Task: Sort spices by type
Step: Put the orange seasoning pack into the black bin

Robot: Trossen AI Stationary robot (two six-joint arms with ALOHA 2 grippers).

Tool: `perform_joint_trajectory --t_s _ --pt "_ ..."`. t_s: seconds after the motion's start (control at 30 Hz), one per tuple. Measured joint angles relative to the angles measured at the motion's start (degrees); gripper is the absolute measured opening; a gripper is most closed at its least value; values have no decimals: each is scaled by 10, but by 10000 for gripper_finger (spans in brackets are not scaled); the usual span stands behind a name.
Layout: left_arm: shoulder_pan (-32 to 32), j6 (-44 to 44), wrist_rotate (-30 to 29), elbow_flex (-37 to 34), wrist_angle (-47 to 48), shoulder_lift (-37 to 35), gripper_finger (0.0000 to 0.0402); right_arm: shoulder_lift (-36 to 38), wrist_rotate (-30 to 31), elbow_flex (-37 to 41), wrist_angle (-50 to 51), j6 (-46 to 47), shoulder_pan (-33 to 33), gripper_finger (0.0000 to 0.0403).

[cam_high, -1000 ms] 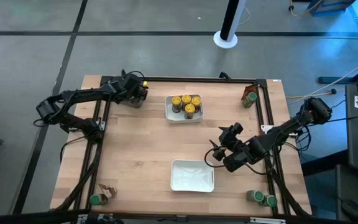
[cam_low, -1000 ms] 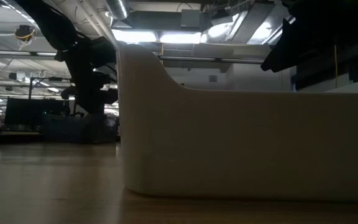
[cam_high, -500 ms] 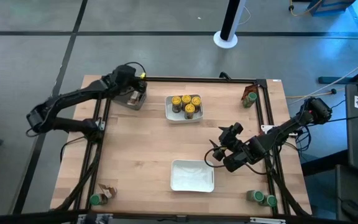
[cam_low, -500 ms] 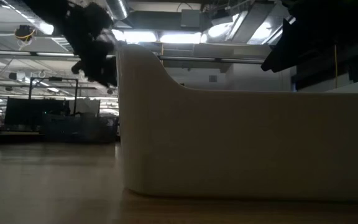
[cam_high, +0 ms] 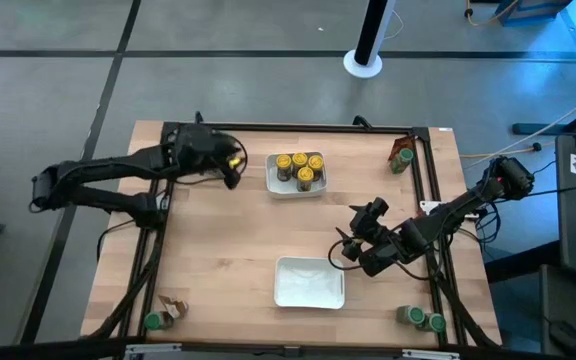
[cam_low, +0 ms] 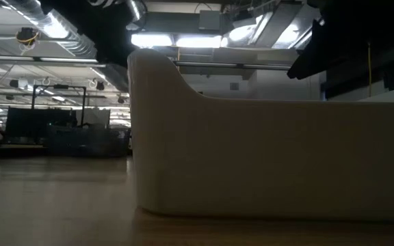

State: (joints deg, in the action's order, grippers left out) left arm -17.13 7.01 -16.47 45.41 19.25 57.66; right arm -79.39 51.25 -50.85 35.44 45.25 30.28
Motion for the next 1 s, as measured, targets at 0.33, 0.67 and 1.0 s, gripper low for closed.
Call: perform_joint_trajectory --t_s 0.33,0.67,1.0 --pt "114 -14 0 -51 -16 5 143 2 -85 -58 138 0 -92 349" --pt "180 19 -1 -58 40 5 143 2 -155 -201 497 70 -177 349" --pt "199 36 -2 -58 32 5 143 32 -279 -211 542 53 -253 349"
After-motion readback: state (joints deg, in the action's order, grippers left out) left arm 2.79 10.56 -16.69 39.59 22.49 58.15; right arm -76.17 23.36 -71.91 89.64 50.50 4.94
